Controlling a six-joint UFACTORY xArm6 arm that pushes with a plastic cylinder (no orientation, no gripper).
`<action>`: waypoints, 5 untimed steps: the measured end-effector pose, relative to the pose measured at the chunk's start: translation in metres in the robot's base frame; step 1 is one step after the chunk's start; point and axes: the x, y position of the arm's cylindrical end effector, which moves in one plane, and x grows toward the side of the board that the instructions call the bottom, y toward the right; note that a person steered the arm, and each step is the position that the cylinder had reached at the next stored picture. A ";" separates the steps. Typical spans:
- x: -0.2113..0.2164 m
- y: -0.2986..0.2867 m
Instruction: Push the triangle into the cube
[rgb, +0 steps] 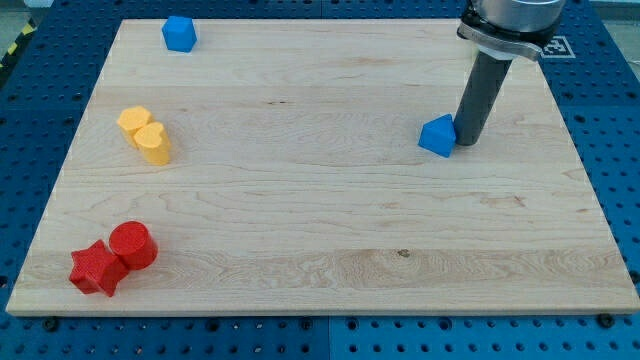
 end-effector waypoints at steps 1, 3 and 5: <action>0.000 -0.028; 0.001 -0.064; 0.017 -0.065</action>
